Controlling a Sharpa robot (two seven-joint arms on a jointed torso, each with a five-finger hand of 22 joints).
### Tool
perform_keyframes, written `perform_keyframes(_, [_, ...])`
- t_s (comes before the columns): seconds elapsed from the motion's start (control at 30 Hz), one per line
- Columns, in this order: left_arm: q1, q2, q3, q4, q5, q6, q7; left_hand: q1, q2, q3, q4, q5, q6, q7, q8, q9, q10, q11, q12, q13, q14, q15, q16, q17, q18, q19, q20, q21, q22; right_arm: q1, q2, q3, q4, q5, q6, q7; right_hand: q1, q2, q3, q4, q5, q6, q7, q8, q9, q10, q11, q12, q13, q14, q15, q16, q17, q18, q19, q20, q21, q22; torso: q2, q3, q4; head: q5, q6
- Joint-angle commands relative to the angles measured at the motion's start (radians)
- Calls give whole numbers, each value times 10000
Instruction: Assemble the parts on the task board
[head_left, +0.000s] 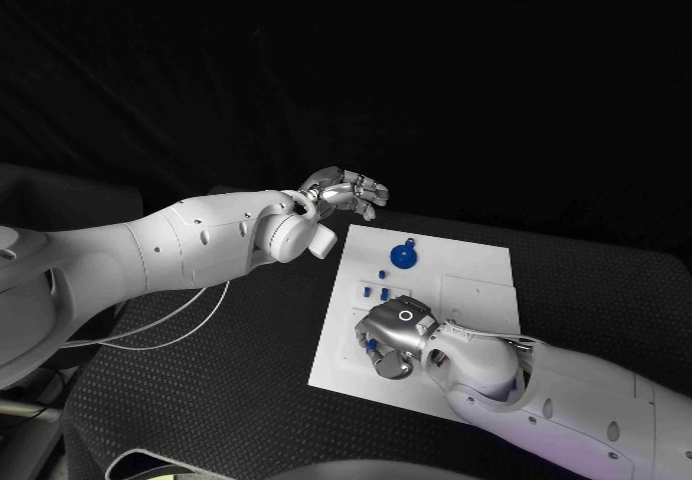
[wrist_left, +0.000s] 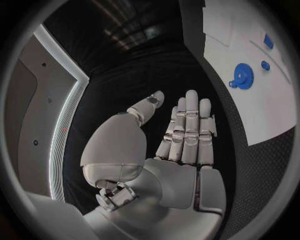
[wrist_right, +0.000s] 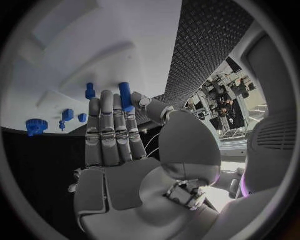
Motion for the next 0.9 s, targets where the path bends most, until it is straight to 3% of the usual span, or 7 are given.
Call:
perform_keyframes(0.03, [8,18,7,24,57,174,64,-42,-82,-7,75,-45,-49,5,35,-11,-47,9,-20,-11,74,17,-65,13,188,5,34,-72,16,-62,-8,-68,-52,33,196,-51,7,-245,113,11,22,-38,53,-53,11,-59,52,-84,2,-59,19,-62,10,144,-19,43,3,182,-1,1,0,-3,6])
perform_keyframes(0.23, [8,10,7,26,57,125,96,-47,-82,-9,82,-47,-54,6,35,-13,-51,11,-21,-12,73,19,-73,21,187,5,36,-77,19,-61,-58,-70,-76,217,154,10,-419,-1333,-26,391,61,-533,283,-397,-110,-618,327,-461,-150,-391,195,-367,-121,82,-395,147,-188,171,-1,0,-4,-9,16])
perform_keyframes(0.3, [8,3,7,21,57,120,94,-46,-81,-9,83,-47,-53,6,36,-13,-51,10,-21,-11,74,19,-74,23,187,5,35,-78,20,-60,-86,-70,-77,259,134,27,-520,-1538,-242,529,91,-698,368,-527,-174,-807,416,-587,-218,-343,180,-394,-146,108,-418,162,-178,202,0,-1,-7,-8,17])
perform_keyframes(0.53, [8,-9,6,18,57,131,82,-47,-83,-9,85,-47,-55,6,39,-13,-51,10,-20,-11,77,18,-78,30,187,6,35,-82,23,-59,-182,-70,-9,417,44,120,-822,-1591,-1037,315,126,-932,484,-720,-306,-1106,536,-730,-360,-373,222,-493,-189,143,-537,224,-200,204,2,3,-1,-7,3])
perform_keyframes(0.9, [8,-2,6,5,57,137,67,-42,-88,-9,85,-46,-59,7,40,-15,-53,10,-20,-11,79,18,-86,40,188,7,35,-88,28,-59,-249,-70,125,501,-411,141,-695,-1578,-933,373,84,-894,474,-719,-330,-1084,525,-696,-388,-350,217,-511,-199,155,-517,233,-203,193,3,3,3,-23,23])
